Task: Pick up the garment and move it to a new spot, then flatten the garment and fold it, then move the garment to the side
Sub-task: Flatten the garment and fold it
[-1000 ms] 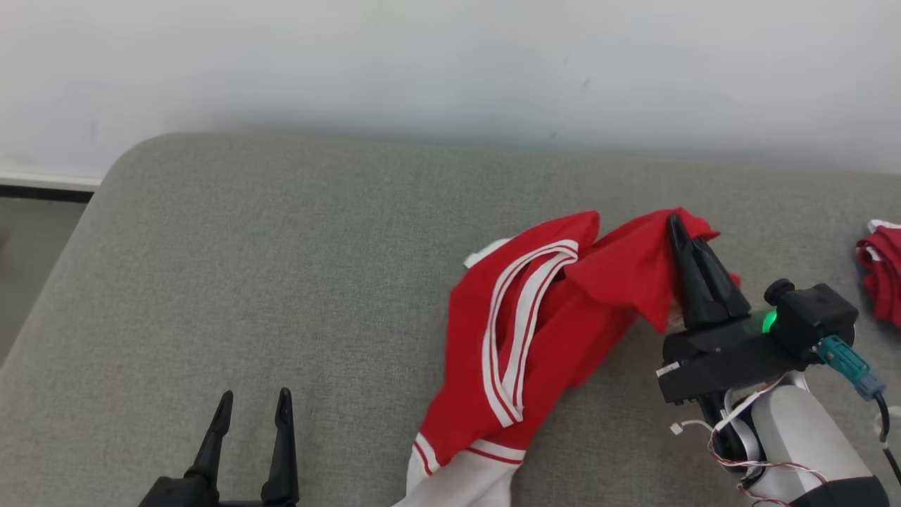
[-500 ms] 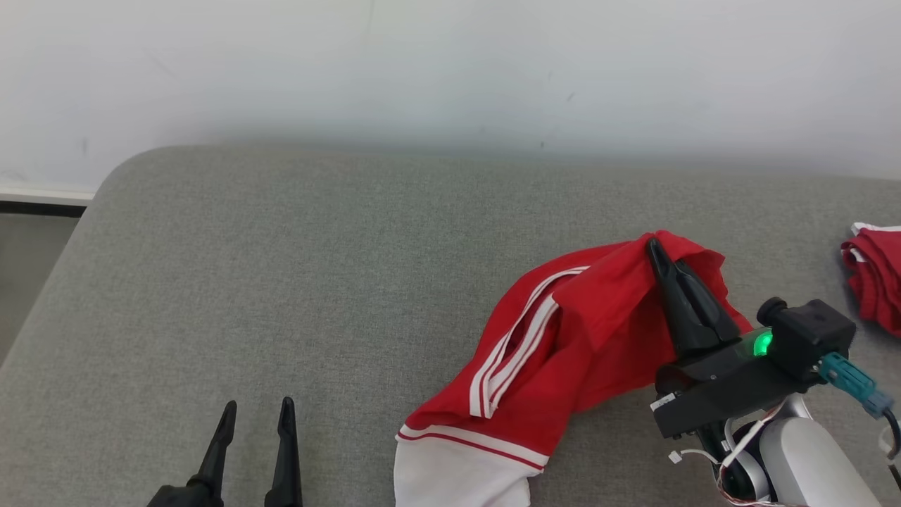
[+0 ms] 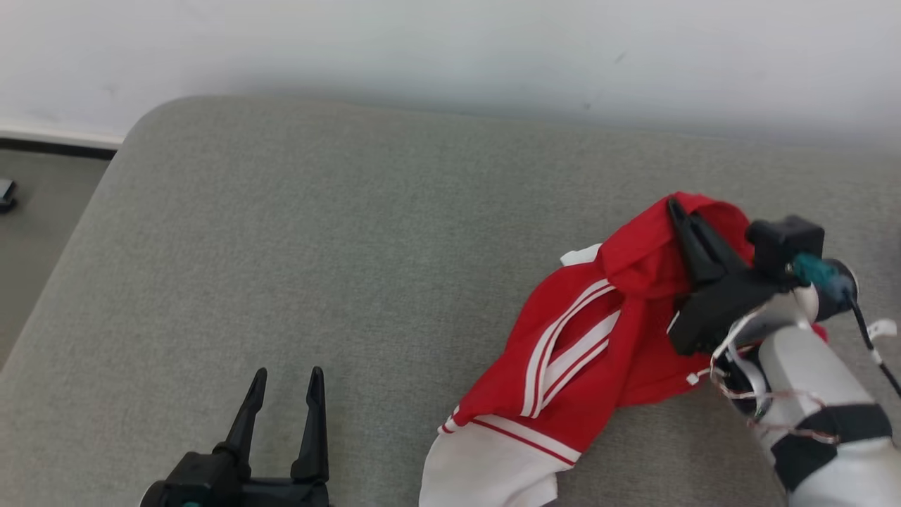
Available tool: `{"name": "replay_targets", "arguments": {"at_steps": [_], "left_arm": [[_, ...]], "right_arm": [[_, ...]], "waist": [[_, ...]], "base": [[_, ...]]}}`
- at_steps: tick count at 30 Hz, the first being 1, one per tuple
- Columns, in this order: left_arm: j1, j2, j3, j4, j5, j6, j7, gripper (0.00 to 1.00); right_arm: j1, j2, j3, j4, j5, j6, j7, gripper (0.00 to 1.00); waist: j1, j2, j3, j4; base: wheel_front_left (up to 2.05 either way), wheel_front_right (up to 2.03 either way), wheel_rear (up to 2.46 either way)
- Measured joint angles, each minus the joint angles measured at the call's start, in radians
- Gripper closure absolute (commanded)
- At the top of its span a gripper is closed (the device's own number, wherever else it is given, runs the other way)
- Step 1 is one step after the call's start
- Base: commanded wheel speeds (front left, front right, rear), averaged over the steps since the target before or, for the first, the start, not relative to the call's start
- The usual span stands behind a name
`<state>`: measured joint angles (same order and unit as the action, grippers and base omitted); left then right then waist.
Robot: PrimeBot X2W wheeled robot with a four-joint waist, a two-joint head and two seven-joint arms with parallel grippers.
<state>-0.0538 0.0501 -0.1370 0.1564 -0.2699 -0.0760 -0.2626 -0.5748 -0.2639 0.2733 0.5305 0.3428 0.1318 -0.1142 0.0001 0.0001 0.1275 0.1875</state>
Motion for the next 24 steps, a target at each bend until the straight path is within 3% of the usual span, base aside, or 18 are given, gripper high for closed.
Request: {"name": "replay_targets", "arguments": {"at_steps": [11, 12, 13, 14, 15, 24], "left_arm": [[-0.062, 0.001, -0.057, 0.015, -0.027, 0.004, 0.0, 0.0], [-0.069, 0.0, -0.062, 0.018, -0.03, 0.004, 0.0, 0.0], [-0.074, 0.001, -0.067, 0.018, -0.031, 0.004, 0.0, 0.0], [-0.077, 0.0, -0.071, 0.018, -0.032, 0.005, 0.0, 0.0], [-0.078, 0.0, -0.072, 0.019, -0.033, 0.006, 0.0, 0.0], [-0.074, 0.0, -0.042, 0.025, -0.028, 0.015, 0.0, 0.0]], "right_arm": [[-0.288, -0.026, -0.063, 0.505, 0.036, 0.0, -0.009, 1.0], [-0.302, -0.034, -0.067, 0.54, 0.035, 0.0, -0.01, 0.88], [-0.315, -0.04, -0.064, 0.565, 0.031, 0.0, -0.015, 0.57], [-0.328, -0.04, -0.057, 0.583, 0.024, 0.0, -0.028, 0.08], [-0.34, -0.038, -0.048, 0.591, 0.023, 0.0, -0.043, 0.0], [-0.354, -0.029, 0.058, 0.593, 0.041, 0.0, -0.126, 0.0]], "waist": [[0.0001, 0.0, 0.077, 0.078], [0.0001, 0.0001, 0.082, 0.087], [0.0001, 0.0, 0.088, 0.095], [0.0001, 0.0, 0.093, 0.102], [0.0001, 0.0, 0.098, 0.108], [0.0001, 0.0001, 0.105, 0.09]], "base": [[0.0, 0.0, 0.0], [0.0, 0.0, 0.0], [0.0, 0.0, 0.0], [0.0, 0.0, 0.0], [0.0, 0.0, 0.0], [0.0, 0.0, 0.0]]}}
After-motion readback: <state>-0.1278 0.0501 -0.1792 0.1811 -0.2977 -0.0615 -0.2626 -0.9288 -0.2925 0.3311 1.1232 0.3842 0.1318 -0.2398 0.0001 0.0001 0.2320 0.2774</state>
